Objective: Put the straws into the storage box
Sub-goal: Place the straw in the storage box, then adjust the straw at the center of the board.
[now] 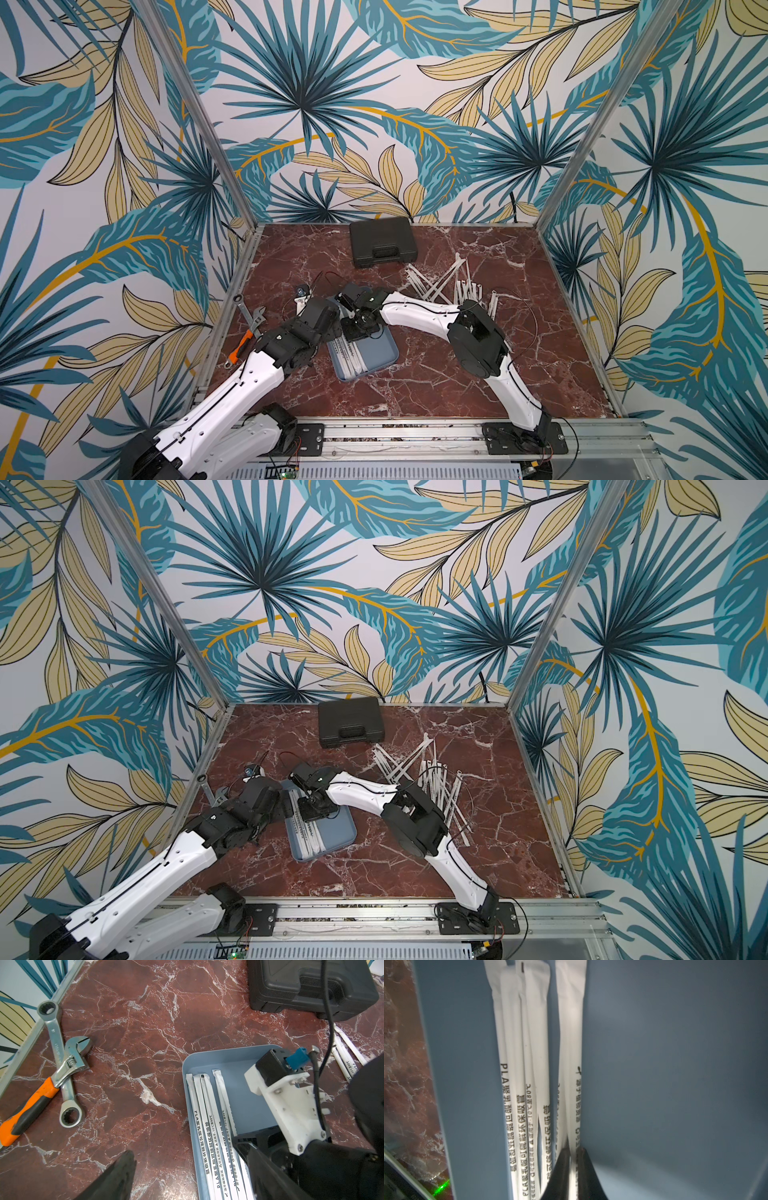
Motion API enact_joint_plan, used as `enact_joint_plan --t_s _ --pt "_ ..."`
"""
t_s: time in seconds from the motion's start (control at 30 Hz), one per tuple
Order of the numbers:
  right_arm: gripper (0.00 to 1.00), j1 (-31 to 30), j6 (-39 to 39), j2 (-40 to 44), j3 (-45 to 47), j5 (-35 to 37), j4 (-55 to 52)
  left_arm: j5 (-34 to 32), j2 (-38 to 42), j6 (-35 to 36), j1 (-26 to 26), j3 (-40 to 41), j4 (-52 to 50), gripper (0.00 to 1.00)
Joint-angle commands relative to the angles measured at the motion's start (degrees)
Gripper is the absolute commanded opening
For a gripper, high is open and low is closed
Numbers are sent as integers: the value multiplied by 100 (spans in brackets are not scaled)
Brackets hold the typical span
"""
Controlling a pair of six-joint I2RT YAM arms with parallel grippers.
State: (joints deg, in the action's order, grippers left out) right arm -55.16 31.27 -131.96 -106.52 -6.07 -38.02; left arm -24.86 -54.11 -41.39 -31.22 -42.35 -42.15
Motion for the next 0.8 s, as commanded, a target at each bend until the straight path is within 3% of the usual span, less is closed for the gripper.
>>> enact_joint_plan --t_s 0.0,0.1,0.23,0.33,0.4,0.53,0.63,0.77 --pt "20 -21 -60 33 -88 26 -236 -2 -3 47 30 61 111 90" --pt "24 50 -21 463 2 -10 -307 -10 2 107 27 -52 72 90" --pt "27 504 45 1558 851 289 -274 -37 -134 247 -38 -462 -107 89" --pt "32 1195 -155 1981 1608 918 -282 -400 -685 374 -587 -838 -81 89" --pt "36 1544 -418 2013 1830 1418 -391 -464 -1301 429 -1007 -1143 -60 89" --pt "45 2074 -891 1771 1748 2104 -545 86 -2256 374 -1456 -1460 332 90" --pt "50 2375 -941 1354 1470 2120 -650 476 -2633 362 -1618 -1551 682 90" --pt "51 2448 -864 980 1095 2262 -613 530 -2882 359 -1711 -1613 733 90"
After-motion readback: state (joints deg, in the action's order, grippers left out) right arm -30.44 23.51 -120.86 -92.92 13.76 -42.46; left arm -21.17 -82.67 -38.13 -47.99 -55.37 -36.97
